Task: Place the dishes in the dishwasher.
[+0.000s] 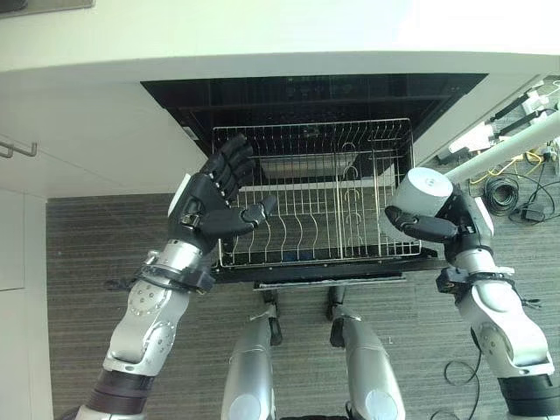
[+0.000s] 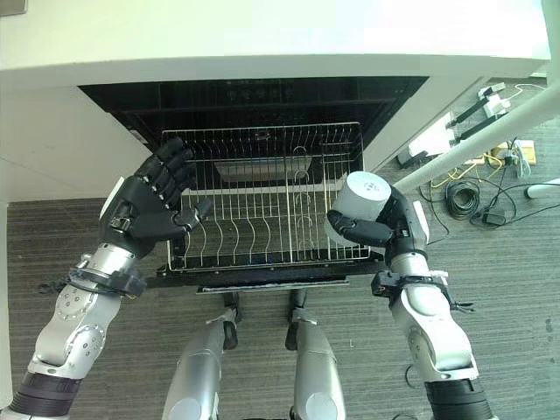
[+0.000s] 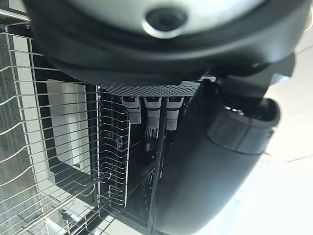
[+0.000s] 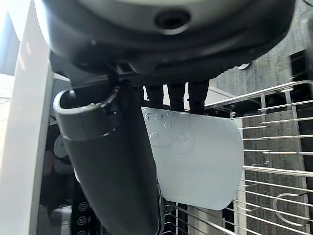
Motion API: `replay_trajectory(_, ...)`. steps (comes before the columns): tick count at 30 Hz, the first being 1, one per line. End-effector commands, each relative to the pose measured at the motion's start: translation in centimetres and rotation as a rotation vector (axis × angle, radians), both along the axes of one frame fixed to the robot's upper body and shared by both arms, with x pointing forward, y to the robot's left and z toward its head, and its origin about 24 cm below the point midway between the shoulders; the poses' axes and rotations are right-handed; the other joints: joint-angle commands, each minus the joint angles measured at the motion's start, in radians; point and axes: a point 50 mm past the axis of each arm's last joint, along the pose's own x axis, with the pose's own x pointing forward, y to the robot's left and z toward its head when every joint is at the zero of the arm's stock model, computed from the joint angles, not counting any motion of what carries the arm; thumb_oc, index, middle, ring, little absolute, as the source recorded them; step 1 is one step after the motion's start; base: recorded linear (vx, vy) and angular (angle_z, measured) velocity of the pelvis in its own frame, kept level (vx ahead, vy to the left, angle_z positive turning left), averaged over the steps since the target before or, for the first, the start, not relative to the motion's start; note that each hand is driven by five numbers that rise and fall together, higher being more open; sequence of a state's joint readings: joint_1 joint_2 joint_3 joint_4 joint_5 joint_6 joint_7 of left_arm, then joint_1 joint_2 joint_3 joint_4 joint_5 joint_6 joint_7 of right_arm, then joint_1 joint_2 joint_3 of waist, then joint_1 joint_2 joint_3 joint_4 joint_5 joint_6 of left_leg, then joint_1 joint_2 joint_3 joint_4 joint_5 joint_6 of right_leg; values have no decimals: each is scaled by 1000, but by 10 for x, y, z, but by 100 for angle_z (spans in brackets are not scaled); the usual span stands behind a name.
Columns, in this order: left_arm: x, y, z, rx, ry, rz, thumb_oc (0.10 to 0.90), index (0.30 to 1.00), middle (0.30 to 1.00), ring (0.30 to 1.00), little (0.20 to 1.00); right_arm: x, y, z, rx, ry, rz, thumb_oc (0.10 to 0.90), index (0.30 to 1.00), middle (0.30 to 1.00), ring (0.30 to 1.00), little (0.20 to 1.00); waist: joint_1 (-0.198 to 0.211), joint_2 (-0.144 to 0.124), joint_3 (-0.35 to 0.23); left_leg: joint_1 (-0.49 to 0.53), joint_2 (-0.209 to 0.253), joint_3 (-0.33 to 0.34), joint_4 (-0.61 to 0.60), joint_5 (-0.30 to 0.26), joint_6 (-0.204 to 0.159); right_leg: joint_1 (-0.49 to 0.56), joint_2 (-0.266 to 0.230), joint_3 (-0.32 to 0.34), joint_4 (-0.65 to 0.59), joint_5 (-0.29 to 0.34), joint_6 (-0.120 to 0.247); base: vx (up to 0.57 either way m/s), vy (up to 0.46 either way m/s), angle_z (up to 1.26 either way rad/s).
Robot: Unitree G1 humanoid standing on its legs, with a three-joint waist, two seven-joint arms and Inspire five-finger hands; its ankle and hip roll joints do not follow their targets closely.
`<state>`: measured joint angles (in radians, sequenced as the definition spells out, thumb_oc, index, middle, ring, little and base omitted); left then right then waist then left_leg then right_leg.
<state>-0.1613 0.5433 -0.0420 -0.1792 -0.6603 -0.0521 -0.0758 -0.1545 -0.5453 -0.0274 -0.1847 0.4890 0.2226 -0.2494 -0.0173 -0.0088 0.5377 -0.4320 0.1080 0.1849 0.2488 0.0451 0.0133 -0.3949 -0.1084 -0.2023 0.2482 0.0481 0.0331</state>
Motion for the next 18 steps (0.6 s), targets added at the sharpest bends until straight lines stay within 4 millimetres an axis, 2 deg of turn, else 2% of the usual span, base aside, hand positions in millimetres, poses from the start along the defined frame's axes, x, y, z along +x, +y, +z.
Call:
replay_trajectory(1,-16,-16,62,46,-331,-106,800,900,900,900,900,2,2,60,-93,-268,1,400,300,300,300,300,22,-33,-68,69,20,-64,51,-223,-59,41,-22,12,52,-162,91,-22,-67,-1)
replay_trajectory(5,-11,-17,67,64,-327,-130,800,900,900,900,900,15,-1,63,-123,-227,-31,400,300,300,300,300,31,-42,-69,65,20,-68,51,-222,-61,41,-20,5,52,-164,90,-7,-42,1)
replay_trajectory(10,-6,-18,72,86,-319,-156,800,900,900,900,900,32,-11,56,-177,-107,-57,400,300,300,300,300,45,-49,-68,65,23,-63,51,-220,-62,44,-28,-13,52,-162,91,-3,-47,10)
replay_trajectory(17,2,-21,78,117,-312,-207,800,900,900,900,900,57,-36,59,-245,44,-137,400,300,300,300,300,76,-53,-70,58,18,-74,51,-216,-64,46,-33,-37,52,-161,93,-8,-48,5)
replay_trajectory(18,3,-22,79,123,-312,-220,800,900,900,900,900,62,-46,59,-260,98,-156,400,300,300,300,300,86,-53,-70,57,15,-76,51,-214,-64,48,-35,-45,52,-161,93,-7,-39,8)
